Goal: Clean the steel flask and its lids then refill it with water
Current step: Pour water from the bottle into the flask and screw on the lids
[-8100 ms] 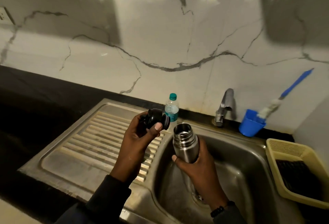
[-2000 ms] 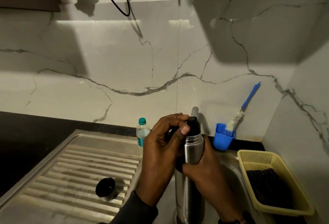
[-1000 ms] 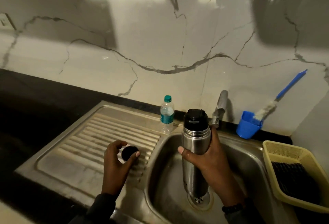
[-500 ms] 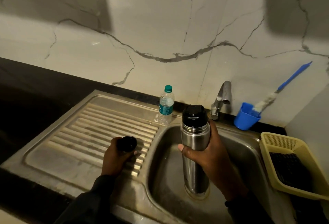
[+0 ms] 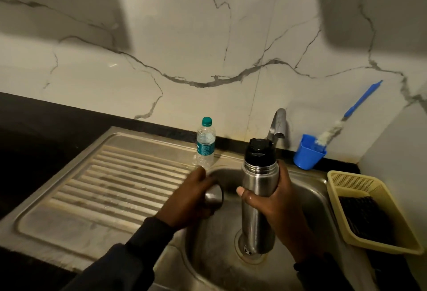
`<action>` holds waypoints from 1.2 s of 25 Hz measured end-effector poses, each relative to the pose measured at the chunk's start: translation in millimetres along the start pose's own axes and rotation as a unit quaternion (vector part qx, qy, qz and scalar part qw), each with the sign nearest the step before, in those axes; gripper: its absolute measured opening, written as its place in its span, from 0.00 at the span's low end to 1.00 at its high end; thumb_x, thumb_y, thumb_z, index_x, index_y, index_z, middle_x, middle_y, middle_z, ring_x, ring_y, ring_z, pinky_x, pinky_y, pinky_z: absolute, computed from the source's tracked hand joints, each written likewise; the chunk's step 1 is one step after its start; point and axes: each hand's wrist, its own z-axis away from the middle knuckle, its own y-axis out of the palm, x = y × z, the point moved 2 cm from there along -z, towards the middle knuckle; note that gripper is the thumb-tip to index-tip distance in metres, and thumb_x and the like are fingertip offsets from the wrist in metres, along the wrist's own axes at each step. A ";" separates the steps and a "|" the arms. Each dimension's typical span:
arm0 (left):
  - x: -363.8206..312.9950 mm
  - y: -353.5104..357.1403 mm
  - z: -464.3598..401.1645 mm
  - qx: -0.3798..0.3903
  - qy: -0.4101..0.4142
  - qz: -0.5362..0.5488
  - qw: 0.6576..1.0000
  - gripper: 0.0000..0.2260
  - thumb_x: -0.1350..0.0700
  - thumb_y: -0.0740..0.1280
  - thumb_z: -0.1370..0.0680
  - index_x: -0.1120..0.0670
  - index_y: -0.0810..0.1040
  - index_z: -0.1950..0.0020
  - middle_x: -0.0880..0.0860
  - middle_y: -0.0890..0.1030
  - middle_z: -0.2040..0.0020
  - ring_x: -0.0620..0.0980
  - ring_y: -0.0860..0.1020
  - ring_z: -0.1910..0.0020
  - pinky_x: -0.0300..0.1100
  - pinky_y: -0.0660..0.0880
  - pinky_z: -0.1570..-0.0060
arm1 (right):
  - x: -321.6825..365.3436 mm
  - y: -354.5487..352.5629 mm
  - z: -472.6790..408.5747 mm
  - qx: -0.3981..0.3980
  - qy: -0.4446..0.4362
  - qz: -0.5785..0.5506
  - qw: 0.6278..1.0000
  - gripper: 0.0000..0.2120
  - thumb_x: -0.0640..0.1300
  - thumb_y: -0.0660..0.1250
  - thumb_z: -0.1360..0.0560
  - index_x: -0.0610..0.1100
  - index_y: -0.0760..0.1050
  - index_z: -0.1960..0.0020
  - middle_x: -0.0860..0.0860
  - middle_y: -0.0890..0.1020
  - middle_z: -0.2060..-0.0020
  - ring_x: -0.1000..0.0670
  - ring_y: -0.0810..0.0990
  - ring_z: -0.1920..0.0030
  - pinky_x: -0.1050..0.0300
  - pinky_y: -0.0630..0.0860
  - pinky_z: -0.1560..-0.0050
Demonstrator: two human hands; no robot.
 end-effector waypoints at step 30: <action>-120.7 -97.7 -27.0 -0.114 -0.052 0.381 0.916 0.32 0.41 0.78 0.36 0.45 0.70 0.37 0.44 0.77 0.44 0.40 0.78 0.48 0.34 0.76 0.48 | 30.4 -24.5 10.6 0.057 -0.005 0.039 0.998 0.31 0.48 0.79 0.37 0.67 0.64 0.45 0.63 0.78 0.48 0.69 0.76 0.50 0.72 0.73 0.61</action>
